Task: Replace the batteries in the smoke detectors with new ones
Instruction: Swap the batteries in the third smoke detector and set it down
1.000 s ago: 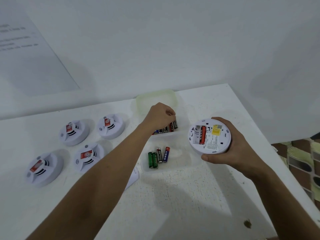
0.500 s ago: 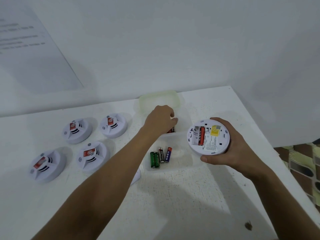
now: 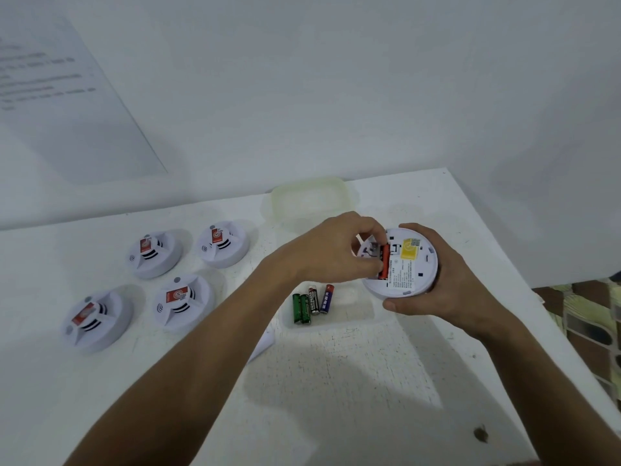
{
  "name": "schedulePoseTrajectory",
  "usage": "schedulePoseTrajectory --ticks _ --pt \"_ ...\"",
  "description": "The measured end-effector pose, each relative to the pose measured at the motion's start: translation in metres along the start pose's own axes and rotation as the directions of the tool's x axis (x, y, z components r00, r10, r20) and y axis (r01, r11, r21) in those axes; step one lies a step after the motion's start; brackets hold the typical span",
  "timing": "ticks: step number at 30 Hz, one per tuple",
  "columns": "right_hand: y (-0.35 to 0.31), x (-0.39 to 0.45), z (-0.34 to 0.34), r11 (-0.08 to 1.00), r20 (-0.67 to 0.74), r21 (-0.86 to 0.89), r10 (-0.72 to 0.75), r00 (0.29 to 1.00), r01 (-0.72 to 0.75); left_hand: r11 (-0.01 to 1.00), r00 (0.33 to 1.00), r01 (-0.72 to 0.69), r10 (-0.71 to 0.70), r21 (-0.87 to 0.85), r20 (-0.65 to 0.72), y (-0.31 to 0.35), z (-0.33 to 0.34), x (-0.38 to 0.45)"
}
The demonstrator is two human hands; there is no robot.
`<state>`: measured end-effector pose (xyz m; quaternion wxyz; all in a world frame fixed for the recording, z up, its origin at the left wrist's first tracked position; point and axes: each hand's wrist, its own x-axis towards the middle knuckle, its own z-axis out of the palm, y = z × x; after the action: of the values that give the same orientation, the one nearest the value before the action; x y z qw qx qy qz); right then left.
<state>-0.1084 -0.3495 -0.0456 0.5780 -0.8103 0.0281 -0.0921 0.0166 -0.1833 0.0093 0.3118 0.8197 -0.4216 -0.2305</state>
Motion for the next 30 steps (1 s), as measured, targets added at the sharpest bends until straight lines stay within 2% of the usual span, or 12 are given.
schedulePoseTrajectory --ticks 4,11,15,24,27,30 --pt "0.001 0.001 0.003 0.999 -0.008 -0.038 -0.006 1.0 0.006 1.0 0.997 0.027 -0.028 0.013 0.076 -0.001 -0.001 -0.002" --pt "-0.003 0.011 0.008 1.0 -0.04 -0.018 -0.01 0.999 0.01 0.998 0.996 0.066 -0.067 0.024 0.057 -0.002 -0.005 0.002" --pt "-0.003 0.016 0.013 1.0 -0.032 -0.014 0.004 0.999 -0.004 0.994 0.991 0.107 -0.106 -0.017 0.08 -0.008 -0.004 0.003" --pt "-0.001 0.018 0.006 1.0 -0.014 -0.023 0.004 1.0 -0.004 0.984 0.994 0.091 -0.081 -0.153 0.069 -0.014 -0.004 0.007" --pt "0.001 0.015 0.002 1.0 -0.032 -0.015 0.014 0.999 -0.014 0.973 0.995 0.097 -0.1 -0.208 -0.005 -0.022 -0.013 0.01" --pt "0.005 0.012 -0.003 1.0 -0.051 0.015 0.023 0.998 -0.023 0.978 0.966 0.2 -0.188 0.053 -0.176 -0.043 -0.021 0.022"
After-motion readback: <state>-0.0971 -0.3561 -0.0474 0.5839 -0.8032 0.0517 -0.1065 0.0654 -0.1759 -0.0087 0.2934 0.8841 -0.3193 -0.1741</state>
